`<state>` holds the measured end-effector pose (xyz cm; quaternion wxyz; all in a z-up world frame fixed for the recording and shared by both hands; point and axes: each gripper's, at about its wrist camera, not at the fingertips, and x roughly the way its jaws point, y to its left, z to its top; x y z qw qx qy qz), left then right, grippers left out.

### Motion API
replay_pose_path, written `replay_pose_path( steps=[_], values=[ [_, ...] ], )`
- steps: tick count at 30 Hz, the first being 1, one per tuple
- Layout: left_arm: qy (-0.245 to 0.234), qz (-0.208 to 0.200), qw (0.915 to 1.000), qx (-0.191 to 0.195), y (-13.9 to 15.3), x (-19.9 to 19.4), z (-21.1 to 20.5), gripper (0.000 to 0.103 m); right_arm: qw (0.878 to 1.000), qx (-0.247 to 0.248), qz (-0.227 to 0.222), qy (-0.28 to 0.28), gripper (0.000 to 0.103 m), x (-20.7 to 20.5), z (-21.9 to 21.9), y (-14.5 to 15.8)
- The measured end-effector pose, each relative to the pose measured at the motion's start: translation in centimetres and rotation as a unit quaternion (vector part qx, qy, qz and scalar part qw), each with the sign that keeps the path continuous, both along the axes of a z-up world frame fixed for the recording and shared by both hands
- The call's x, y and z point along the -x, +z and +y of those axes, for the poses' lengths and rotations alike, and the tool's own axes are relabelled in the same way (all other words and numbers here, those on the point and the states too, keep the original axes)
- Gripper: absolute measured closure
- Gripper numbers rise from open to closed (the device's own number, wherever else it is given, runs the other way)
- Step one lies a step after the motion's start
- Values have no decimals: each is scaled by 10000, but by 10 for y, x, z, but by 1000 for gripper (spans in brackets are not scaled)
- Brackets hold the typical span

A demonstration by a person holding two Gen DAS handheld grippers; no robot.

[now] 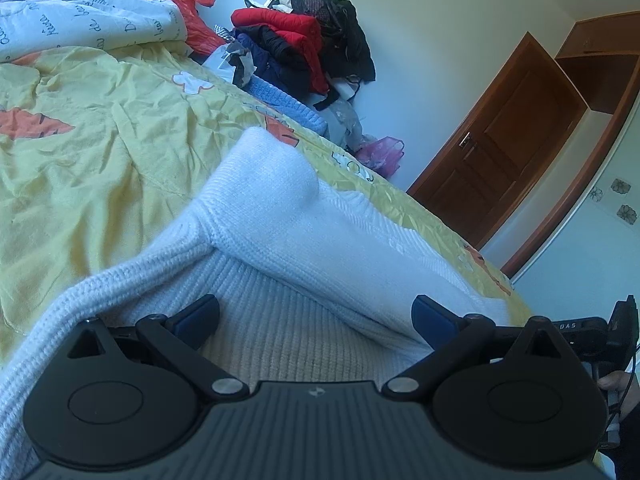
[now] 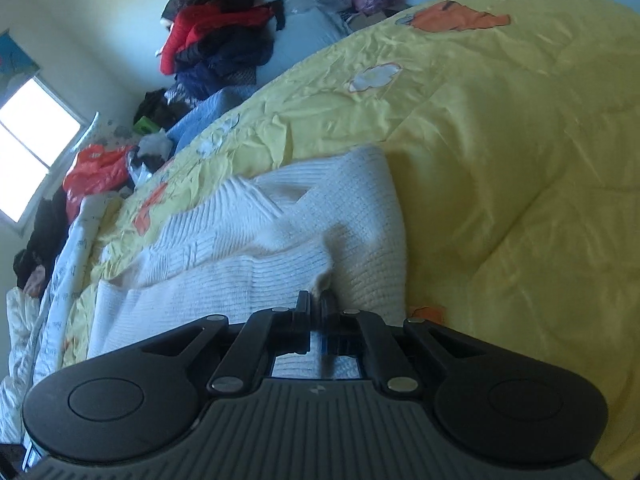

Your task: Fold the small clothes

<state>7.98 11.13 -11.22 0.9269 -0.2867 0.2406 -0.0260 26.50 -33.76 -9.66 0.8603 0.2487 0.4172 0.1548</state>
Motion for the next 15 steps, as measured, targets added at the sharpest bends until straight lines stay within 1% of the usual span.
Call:
replay_pose_path(
  steps=[1,2,4,6,9,12,14,15],
  values=[
    [-2,1,10000,-4,0,0,0,0,10000,-42,-25,-58,84,2,-1,3],
    [0,2,10000,-7,0,0,0,0,9998,-55,-66,-176,84,4,-2,6],
    [-1,3,10000,-10,0,0,0,0,9992,-200,-155,-301,66,8,-5,12],
    [-1,3,10000,-11,0,0,0,0,9994,-214,-164,-238,59,9,-4,14],
    [-1,1,10000,-9,0,0,0,0,9998,179,-76,-60,60,6,6,14],
    [-2,2,10000,-12,0,0,0,0,9995,286,55,87,60,4,16,12],
    [-2,3,10000,-15,0,0,0,0,9984,503,22,273,59,7,27,10],
    [-3,3,10000,-15,0,0,0,0,9968,692,-53,386,75,9,34,10]
  ],
)
